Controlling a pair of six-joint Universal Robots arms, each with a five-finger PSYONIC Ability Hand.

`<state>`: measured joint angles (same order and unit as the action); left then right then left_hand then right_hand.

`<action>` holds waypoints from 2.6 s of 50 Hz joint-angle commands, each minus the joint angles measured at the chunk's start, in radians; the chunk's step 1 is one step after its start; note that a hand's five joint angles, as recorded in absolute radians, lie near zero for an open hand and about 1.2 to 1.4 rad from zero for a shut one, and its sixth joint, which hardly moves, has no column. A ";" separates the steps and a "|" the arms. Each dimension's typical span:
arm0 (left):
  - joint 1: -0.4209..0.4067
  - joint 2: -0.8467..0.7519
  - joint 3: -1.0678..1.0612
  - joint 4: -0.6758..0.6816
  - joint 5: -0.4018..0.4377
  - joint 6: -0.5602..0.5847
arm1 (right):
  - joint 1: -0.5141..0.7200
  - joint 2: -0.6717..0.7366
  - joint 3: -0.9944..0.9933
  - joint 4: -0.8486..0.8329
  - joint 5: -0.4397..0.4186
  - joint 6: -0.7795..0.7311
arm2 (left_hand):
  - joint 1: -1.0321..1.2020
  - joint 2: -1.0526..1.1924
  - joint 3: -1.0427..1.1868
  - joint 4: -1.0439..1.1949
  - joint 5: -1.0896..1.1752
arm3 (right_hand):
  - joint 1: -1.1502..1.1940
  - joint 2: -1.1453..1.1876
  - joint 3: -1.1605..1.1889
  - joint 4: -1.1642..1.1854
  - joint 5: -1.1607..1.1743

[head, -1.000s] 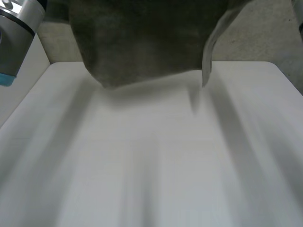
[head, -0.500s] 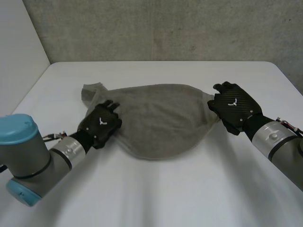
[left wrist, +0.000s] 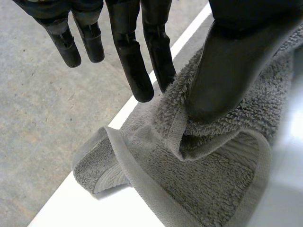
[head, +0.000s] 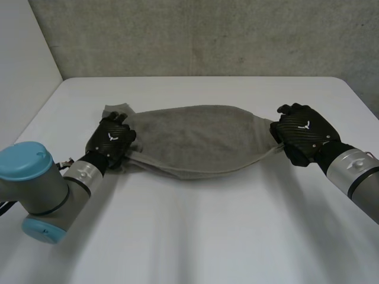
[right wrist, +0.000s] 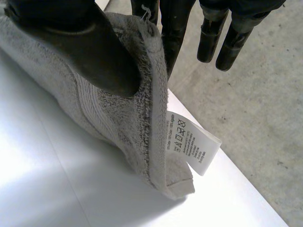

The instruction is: Fold the towel.

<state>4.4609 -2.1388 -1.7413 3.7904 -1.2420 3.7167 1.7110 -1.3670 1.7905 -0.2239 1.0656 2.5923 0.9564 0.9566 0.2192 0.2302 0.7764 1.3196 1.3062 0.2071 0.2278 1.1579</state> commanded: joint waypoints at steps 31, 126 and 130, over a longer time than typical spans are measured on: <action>-0.042 -0.001 0.071 -0.078 0.023 -0.458 | -0.162 -0.064 -0.059 0.078 -0.001 0.126 | -0.035 -0.036 -0.045 -0.056 -0.030 | 0.077 0.090 -0.033 -0.053 0.064; 0.162 0.211 0.047 -0.192 0.265 -0.002 | -0.059 0.009 -0.105 -0.111 0.063 -0.092 | 0.440 0.440 -0.045 -0.056 0.445 | 0.077 0.090 -0.033 -0.053 0.064; 0.167 0.180 -0.076 -0.196 0.295 0.116 | -0.120 0.008 -0.013 -0.107 -0.010 -0.095 | 0.440 0.440 -0.045 -0.056 0.445 | 0.077 0.090 -0.033 -0.053 0.064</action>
<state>4.6151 -1.9258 -1.6393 3.5978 -0.9882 3.6690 1.6600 -1.3613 1.6657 -0.3321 1.1364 2.5020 1.3075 1.3425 0.2192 0.2301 1.1682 1.3200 1.3258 0.2071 0.2278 1.1604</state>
